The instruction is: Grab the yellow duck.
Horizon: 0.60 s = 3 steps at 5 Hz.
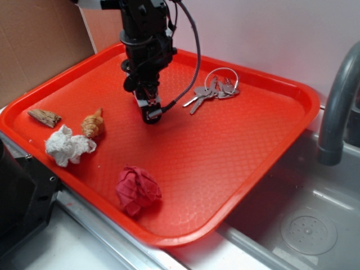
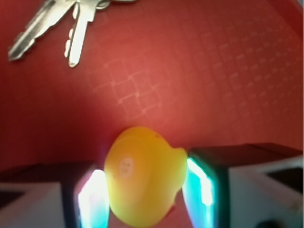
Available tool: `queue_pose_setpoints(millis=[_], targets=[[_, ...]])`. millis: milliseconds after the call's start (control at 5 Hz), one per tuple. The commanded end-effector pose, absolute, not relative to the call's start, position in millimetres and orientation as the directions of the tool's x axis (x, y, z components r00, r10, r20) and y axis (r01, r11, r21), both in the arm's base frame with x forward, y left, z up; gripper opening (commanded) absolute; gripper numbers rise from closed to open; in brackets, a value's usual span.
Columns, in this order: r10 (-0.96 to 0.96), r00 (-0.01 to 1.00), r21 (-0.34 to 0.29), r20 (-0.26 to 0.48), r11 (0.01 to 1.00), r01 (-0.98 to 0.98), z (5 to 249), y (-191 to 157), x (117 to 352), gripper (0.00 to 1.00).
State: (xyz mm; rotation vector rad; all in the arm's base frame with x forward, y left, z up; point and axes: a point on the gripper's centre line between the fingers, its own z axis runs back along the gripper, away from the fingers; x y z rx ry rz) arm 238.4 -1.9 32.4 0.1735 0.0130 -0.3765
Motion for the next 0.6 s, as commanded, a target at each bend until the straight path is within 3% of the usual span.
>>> queue_pose_setpoints(millis=[0,200,400], targets=[[-0.193,0.977,0.143,0.096,0.973,0.178,119.1,-9.3,220.7,0.00],[-0.089,0.991,0.094,0.096,0.992,0.080,142.7,-9.8,213.6,0.00],[0.052,0.992,0.119,0.115,0.991,-0.066,155.3,-6.7,213.0,0.00]])
